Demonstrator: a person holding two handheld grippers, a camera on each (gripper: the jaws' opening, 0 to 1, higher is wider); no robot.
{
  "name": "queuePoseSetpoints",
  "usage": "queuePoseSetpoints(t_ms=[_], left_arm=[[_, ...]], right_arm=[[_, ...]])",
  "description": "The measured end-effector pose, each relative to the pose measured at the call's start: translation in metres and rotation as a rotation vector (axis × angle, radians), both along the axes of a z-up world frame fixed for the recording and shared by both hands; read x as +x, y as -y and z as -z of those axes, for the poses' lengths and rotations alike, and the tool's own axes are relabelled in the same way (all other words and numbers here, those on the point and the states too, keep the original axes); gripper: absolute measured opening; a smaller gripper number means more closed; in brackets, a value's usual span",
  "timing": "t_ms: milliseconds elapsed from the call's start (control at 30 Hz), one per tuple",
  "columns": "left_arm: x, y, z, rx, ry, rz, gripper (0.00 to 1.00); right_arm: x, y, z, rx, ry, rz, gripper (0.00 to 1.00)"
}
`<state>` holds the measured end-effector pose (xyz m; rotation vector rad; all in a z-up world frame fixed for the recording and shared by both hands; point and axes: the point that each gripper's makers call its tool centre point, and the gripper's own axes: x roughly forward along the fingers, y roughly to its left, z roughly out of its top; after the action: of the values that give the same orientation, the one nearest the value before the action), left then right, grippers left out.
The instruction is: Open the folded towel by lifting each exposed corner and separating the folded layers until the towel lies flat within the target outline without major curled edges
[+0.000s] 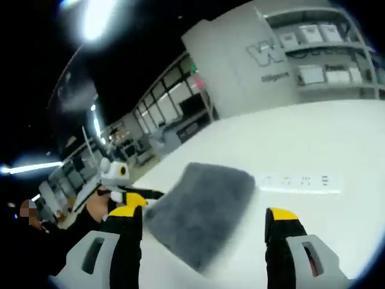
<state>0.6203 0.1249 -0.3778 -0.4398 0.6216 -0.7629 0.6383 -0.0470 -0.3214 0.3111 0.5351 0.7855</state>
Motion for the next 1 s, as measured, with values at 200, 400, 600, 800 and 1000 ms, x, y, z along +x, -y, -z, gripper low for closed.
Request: queuePoseSetpoints(t_ms=[200,400,600,800,1000], left_arm=[[-0.006,0.007,0.005,-0.044,-0.030,0.003,0.53],[-0.009,0.011,0.005,-0.064,-0.044,0.010,0.48],[-0.010,0.011,0.008,-0.085,-0.061,0.002,0.44],[-0.013,0.017,0.009,-0.086,-0.061,0.011,0.44],[-0.016,0.020,0.008,-0.094,-0.061,0.014,0.43]], right_arm=[[-0.001,-0.009,0.013,0.034,-0.053,-0.026,0.78],[-0.008,-0.018,0.025,0.039,-0.084,-0.043,0.75],[-0.006,-0.019,0.030,0.056,-0.103,-0.038,0.75],[-0.009,-0.022,0.037,0.061,-0.115,-0.030,0.73],[-0.008,-0.018,0.044,0.085,-0.133,-0.007,0.65]])
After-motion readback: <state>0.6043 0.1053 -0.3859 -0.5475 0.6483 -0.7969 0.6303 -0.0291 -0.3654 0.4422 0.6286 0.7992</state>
